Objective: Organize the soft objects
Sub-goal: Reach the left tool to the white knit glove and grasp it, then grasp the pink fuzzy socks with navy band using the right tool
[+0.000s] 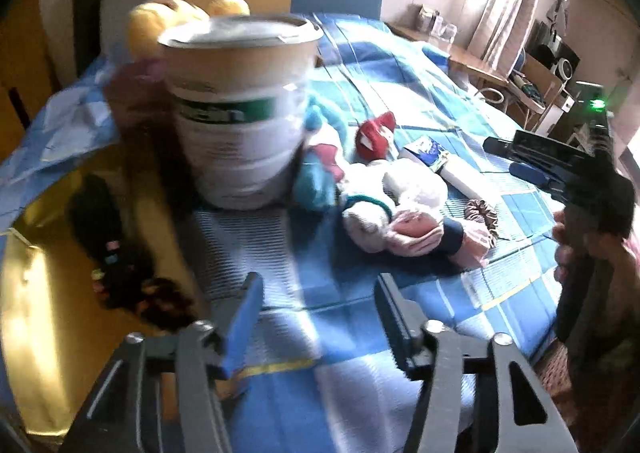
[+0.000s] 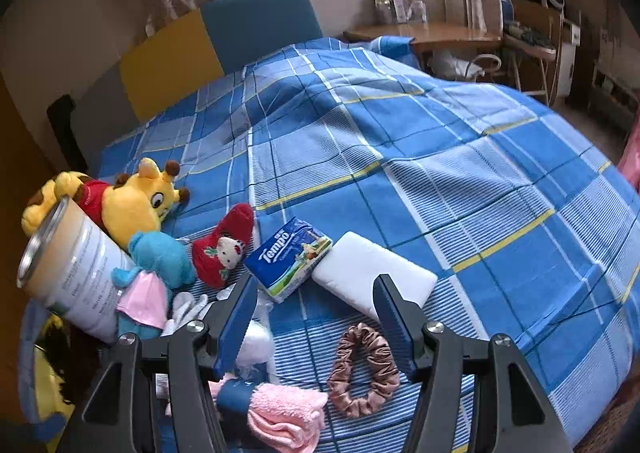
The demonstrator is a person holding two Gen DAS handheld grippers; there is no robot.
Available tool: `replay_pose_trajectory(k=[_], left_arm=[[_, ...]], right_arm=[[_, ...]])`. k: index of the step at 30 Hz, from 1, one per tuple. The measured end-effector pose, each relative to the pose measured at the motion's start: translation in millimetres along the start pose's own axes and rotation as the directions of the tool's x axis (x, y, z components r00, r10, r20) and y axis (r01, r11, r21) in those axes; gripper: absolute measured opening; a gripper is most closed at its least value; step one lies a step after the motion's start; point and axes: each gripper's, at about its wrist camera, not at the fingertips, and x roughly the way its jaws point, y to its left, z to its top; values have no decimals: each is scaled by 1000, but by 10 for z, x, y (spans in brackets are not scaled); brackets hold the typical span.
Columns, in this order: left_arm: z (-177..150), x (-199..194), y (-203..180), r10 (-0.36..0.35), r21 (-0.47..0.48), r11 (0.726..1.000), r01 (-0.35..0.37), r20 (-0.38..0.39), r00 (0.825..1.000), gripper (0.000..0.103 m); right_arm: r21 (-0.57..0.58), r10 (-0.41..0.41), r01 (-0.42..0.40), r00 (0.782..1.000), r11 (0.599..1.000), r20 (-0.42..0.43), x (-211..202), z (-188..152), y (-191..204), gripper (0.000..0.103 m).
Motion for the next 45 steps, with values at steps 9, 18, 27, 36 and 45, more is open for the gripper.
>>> replay_pose_trajectory(k=[9, 18, 27, 36, 45], left_arm=[[361, 580, -219, -20, -39, 999, 18, -49, 999, 51], [554, 994, -348, -12, -52, 999, 8, -76, 997, 50], [623, 1178, -352, -49, -100, 994, 40, -87, 995, 50], [428, 1005, -228, -155, -119, 982, 146, -73, 985, 35], [-174, 501, -151, -133, -51, 990, 128, -108, 985, 36]], right_arm=[[44, 63, -62, 998, 997, -22, 11, 0, -8, 61], [59, 109, -106, 993, 993, -41, 26, -4, 4, 61], [60, 117, -114, 992, 992, -51, 38, -7, 17, 61], [62, 90, -85, 994, 994, -70, 124, 2, -33, 61], [24, 120, -118, 983, 993, -141, 222, -76, 67, 61]])
